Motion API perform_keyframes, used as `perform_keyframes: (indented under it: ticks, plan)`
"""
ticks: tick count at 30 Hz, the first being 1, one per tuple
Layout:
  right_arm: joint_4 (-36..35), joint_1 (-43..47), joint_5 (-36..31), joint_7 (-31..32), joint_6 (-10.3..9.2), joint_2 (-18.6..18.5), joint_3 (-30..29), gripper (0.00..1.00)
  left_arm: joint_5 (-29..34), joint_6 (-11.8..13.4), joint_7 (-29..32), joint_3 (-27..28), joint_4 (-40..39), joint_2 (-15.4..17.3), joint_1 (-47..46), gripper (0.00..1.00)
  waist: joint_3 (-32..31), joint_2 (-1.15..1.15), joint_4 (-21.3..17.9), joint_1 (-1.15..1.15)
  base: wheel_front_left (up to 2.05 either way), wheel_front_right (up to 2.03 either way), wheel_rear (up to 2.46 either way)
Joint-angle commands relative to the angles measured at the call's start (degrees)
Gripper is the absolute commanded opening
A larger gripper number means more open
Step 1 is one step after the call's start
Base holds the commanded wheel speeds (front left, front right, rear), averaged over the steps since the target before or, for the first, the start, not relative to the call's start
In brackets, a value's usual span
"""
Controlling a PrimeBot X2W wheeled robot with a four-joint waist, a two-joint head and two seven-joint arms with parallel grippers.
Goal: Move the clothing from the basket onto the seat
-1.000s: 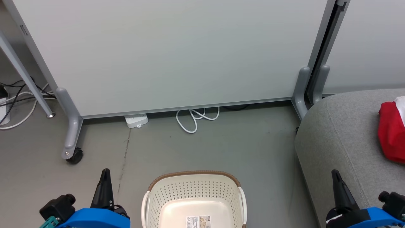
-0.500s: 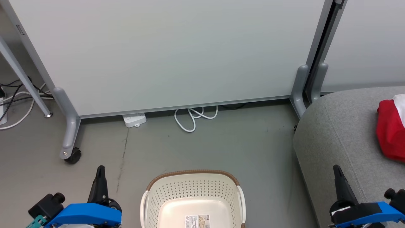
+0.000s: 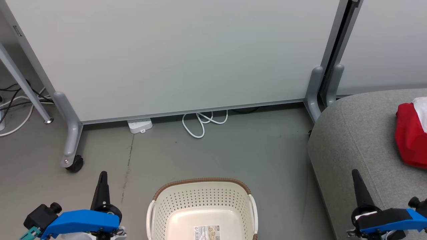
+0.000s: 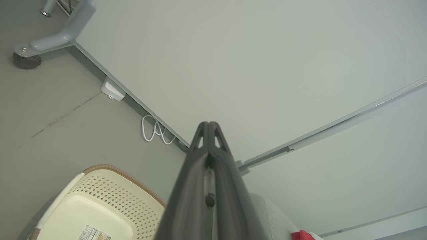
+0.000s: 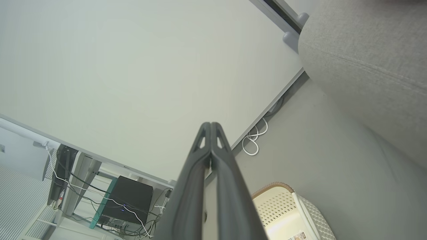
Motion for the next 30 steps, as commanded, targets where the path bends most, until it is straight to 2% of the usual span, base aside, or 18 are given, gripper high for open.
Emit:
perform_keyframes:
  ticks: [1, 30]
  plan:
    - [-0.8, -1.4, 1.2, 0.2, 0.02, 0.0, -0.3, 0.00, -1.1, -0.3, 0.3, 0.6, -0.7, 0.0, -1.5, 0.00, 0.0, 0.00, 0.0, 0.00, 0.00, 0.00, 0.00]
    - [-1.1, -3.0, 17.5, 4.6, 0.02, 0.6, -1.3, 0.00, -18.0, -0.7, 4.5, 2.7, -0.8, 0.0, -3.0, 0.00, 0.7, 0.00, -0.9, 0.00, 0.00, 0.00, 0.00]
